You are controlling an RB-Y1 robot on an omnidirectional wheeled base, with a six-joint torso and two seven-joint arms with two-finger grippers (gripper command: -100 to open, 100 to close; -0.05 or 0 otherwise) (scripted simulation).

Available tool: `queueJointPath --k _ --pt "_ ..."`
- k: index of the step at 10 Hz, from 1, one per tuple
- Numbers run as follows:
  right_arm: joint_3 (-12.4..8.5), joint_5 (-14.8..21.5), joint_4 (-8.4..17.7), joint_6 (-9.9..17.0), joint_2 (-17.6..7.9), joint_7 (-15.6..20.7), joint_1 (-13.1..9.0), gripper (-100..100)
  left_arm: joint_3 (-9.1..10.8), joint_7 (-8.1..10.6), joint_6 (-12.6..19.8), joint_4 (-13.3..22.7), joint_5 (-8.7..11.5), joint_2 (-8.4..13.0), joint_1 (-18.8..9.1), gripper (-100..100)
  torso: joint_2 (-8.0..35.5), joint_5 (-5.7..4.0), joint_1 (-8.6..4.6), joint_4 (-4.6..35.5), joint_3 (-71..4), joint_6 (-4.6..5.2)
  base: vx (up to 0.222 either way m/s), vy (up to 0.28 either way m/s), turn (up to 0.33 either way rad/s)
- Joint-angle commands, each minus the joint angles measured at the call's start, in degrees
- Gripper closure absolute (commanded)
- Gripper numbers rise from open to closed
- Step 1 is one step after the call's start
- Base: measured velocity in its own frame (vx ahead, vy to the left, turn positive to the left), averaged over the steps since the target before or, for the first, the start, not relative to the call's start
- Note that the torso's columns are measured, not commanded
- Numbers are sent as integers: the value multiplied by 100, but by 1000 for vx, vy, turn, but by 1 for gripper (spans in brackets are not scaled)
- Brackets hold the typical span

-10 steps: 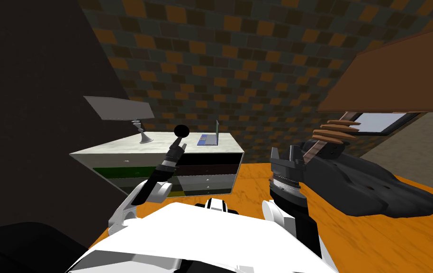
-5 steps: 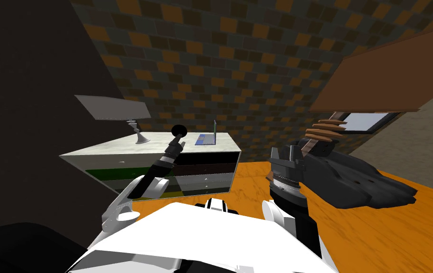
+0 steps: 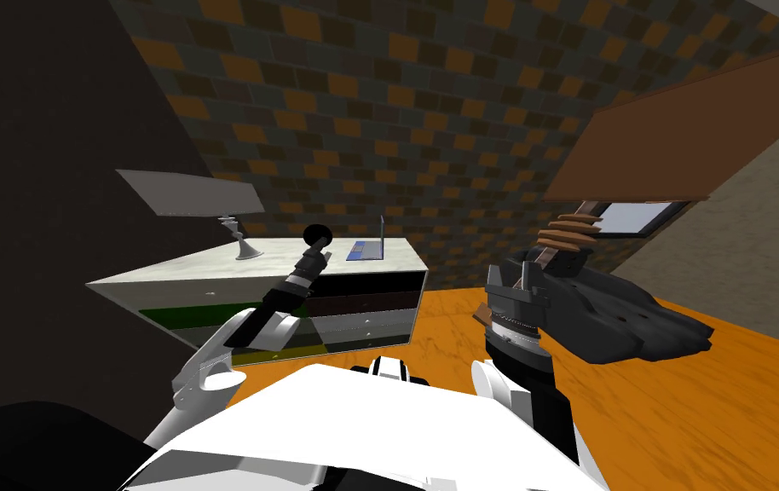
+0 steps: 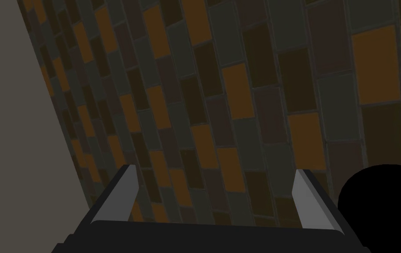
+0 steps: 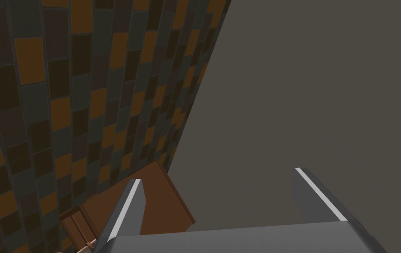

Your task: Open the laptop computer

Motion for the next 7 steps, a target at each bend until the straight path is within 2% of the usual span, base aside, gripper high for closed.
queueJointPath --k 1,2,3,4,5,6,7 --pt "0 0 0 0 0 0 0 0 122 24 380 -108 17 187 -68 -100 1 0 -1 1 0 2 -9 -32 -32" --pt "0 0 0 0 0 0 0 0 224 44 590 -186 36 352 -144 -100 1 0 0 0 1 0 -5 -45 -59" --pt "0 0 0 0 0 0 0 0 224 44 682 -186 36 352 -144 -100 0 -1 -4 0 0 2 -8 -39 -35" --pt "0 0 0 0 0 0 0 0 324 65 872 -256 60 515 -220 -100 2 0 -2 0 1 0 -3 -48 -60" --pt "0 0 0 0 0 0 0 0 324 65 984 -256 60 515 -220 -100 0 -1 -4 0 0 2 0 -39 -30" --pt "0 0 0 0 0 0 0 0 420 86 1178 -320 89 675 -296 -100 1 0 0 0 0 0 -1 -53 -51" --pt "0 0 0 0 0 0 0 0 420 86 1286 -320 89 675 -296 -100 1 -1 -4 1 0 2 5 -43 -33"
